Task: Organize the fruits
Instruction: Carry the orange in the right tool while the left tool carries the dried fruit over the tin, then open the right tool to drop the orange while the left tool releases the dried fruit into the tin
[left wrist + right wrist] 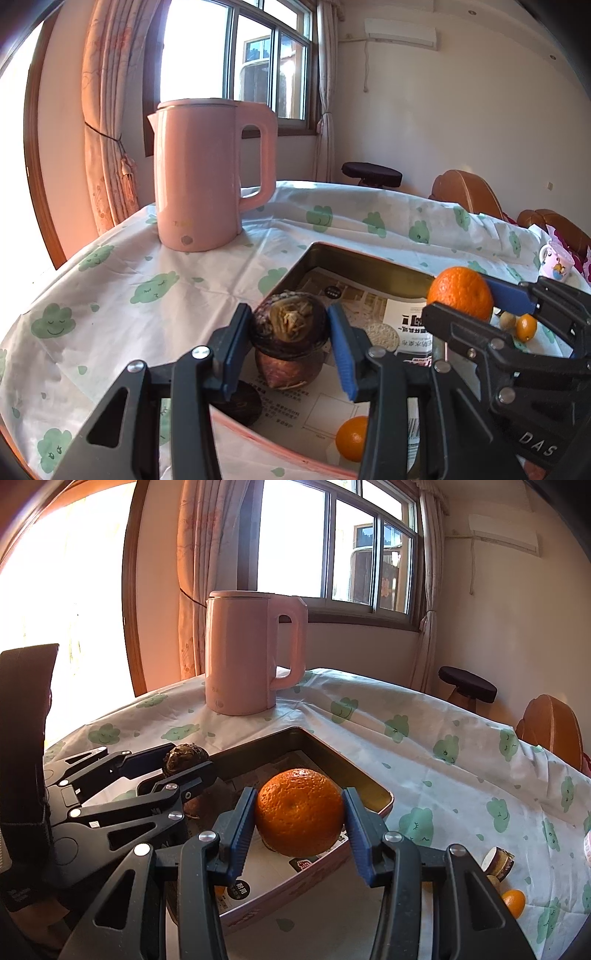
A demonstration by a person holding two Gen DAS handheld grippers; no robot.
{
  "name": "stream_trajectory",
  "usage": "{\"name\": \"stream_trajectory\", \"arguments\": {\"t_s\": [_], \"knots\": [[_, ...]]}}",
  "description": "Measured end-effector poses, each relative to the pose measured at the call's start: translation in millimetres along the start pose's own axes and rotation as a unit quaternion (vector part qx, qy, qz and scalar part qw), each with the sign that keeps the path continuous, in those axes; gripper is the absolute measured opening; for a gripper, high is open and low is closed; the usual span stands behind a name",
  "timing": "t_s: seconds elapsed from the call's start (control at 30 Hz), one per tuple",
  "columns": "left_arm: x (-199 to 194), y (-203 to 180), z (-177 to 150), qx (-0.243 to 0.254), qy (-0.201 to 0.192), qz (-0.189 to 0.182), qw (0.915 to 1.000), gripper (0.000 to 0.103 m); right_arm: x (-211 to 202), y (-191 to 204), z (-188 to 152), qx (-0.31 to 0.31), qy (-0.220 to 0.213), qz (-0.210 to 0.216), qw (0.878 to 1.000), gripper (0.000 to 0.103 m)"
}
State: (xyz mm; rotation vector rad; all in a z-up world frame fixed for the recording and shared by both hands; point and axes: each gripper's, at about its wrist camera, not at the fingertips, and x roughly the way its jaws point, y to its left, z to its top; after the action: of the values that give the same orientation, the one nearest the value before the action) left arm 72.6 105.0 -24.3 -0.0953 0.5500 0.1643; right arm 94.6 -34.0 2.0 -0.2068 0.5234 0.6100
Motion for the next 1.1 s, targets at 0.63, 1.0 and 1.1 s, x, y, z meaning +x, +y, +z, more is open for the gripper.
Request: {"name": "stream_trajectory", "arguments": {"t_s": [0.63,1.0,1.1], "knots": [[16.1,9.3,-3.7,-0.007,0.029,0.005,0.9995,0.044,27.6,5.8,-13.5,0.004,0.040,0.018,0.999,0.049],[14.0,9.1,-4.1,-0.005,0.020,0.010,0.9997,0.067,35.6,9.9,-16.6,-0.007,0.056,0.044,0.997,0.051],[8.9,10.9,-3.5,-0.012,0.012,0.006,0.9998,0.081,32.8,14.1,-16.5,-0.013,0.052,0.054,0.997,0.060]]}}
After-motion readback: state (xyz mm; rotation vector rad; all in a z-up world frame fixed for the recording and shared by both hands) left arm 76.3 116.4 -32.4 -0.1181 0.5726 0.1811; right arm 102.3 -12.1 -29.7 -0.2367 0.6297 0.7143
